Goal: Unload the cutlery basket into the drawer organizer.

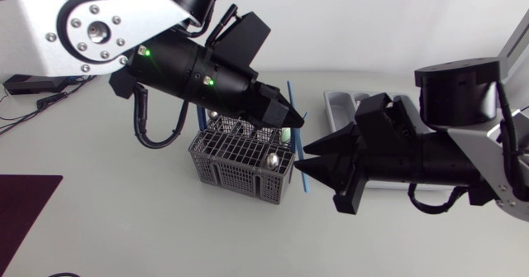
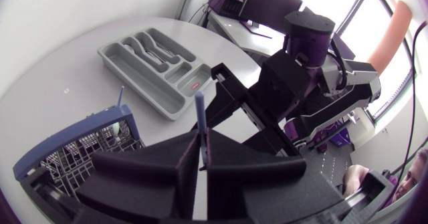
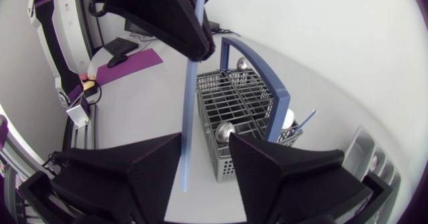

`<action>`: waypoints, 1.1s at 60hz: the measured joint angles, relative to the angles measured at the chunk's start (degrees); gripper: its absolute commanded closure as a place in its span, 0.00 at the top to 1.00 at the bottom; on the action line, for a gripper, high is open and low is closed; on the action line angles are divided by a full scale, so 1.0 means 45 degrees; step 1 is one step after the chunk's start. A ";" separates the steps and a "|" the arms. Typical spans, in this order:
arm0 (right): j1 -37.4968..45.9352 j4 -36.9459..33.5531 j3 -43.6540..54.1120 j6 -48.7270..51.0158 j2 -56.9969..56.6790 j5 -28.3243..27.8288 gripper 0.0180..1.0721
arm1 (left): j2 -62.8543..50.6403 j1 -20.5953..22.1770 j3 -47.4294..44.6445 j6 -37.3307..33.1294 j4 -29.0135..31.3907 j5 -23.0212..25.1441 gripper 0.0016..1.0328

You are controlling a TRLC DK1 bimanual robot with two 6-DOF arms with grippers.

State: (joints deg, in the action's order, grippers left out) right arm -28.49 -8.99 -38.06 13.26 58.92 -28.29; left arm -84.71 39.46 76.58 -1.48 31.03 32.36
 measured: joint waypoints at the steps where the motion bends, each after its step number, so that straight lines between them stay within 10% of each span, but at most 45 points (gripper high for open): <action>1: -0.0024 0.0005 0.0000 0.0005 0.0000 0.0000 0.27 | 0.0000 0.0000 0.0000 0.0000 0.0005 0.0000 0.10; 17: -0.0432 -0.0015 0.0000 -0.0010 -0.0063 0.0053 0.11 | 0.0000 -0.0083 0.0000 0.0000 0.0000 0.0005 0.12; 27: -0.0690 -0.0044 0.0000 -0.0083 -0.0199 0.0447 0.10 | 0.0000 -0.0243 0.0000 0.0000 0.0010 0.0068 0.46; 46: -0.1224 -0.0738 0.0010 -0.0199 -0.0971 0.0971 0.09 | 0.0000 -0.0597 0.0185 0.0015 -0.0024 0.0097 0.77; 66: -0.0393 -0.2317 0.1190 0.0112 -0.2963 0.1214 0.10 | 0.1088 -0.3249 0.0418 0.1073 -0.1681 0.0063 0.82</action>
State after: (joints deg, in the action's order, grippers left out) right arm -30.26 -19.42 -32.71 13.76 45.58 -22.83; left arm -79.81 24.84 78.46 3.36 23.46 32.64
